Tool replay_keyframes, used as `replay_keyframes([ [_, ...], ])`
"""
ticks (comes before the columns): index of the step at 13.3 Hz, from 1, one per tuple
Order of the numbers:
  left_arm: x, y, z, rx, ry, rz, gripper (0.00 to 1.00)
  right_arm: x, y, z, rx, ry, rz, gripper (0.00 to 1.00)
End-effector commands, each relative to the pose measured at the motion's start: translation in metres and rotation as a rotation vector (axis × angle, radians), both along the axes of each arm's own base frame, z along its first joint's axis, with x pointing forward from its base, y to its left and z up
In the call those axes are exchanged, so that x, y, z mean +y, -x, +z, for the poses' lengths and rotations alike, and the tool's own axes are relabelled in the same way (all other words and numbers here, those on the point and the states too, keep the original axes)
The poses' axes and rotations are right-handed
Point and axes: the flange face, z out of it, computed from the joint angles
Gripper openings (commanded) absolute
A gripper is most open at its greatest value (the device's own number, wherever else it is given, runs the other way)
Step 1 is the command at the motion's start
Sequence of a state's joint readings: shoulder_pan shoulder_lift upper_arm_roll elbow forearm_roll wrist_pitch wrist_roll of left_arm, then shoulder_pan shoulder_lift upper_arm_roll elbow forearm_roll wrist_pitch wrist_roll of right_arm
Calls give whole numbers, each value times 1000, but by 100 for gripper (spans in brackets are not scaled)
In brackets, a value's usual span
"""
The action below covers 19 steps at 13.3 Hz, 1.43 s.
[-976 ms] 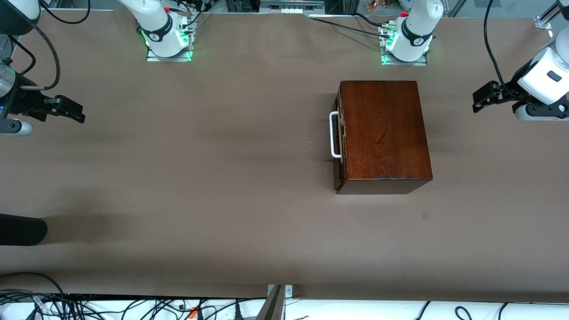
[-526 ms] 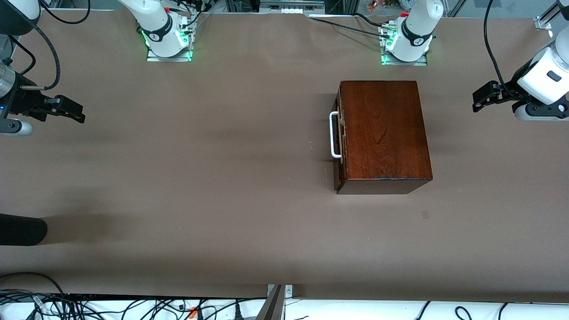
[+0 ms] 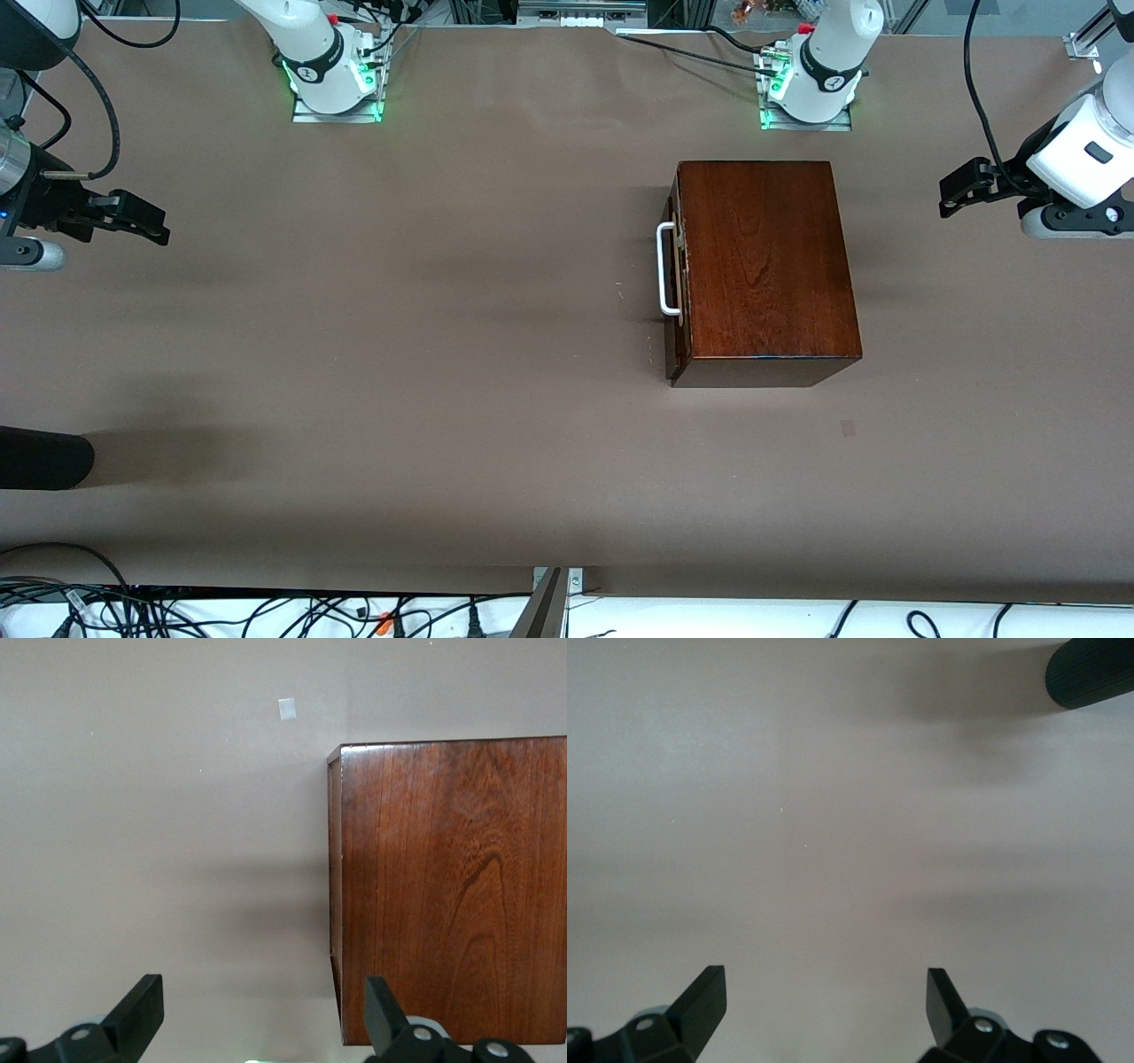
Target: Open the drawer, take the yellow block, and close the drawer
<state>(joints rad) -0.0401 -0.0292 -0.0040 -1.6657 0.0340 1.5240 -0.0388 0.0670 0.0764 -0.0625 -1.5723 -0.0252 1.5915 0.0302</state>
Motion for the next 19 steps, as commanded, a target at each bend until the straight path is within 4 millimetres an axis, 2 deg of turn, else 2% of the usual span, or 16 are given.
replay_keyframes([
  [1, -4, 0, 1, 42, -2, -8, 100, 0, 3, 6, -11, 3, -3, 100],
  [4, -27, 2, -1, 56, -2, -49, 100, 0, 3, 6, -11, 3, -3, 100],
  [6, -65, 8, -4, 75, -3, -110, 100, 0, 3, 6, -11, 4, -3, 100],
  [8, -128, 11, -21, 92, -7, -213, 100, 0, 3, 6, -11, 1, -3, 100],
  [12, -214, -13, -42, 78, 55, -231, 100, 0, 3, 6, -11, 3, -3, 100],
  [14, -255, -20, -65, 78, 78, -200, 100, 0, 3, 6, -11, 1, -3, 100],
  [16, -300, -18, -91, 49, 81, -155, 100, 0, 3, 6, -11, 1, -3, 100],
  [17, -325, -10, -102, 41, 71, -146, 100, 0, 3, 6, -11, 0, -5, 100],
  [19, -356, 2, -126, 39, 14, -170, 100, 0, 3, 5, -10, 1, -3, 100],
])
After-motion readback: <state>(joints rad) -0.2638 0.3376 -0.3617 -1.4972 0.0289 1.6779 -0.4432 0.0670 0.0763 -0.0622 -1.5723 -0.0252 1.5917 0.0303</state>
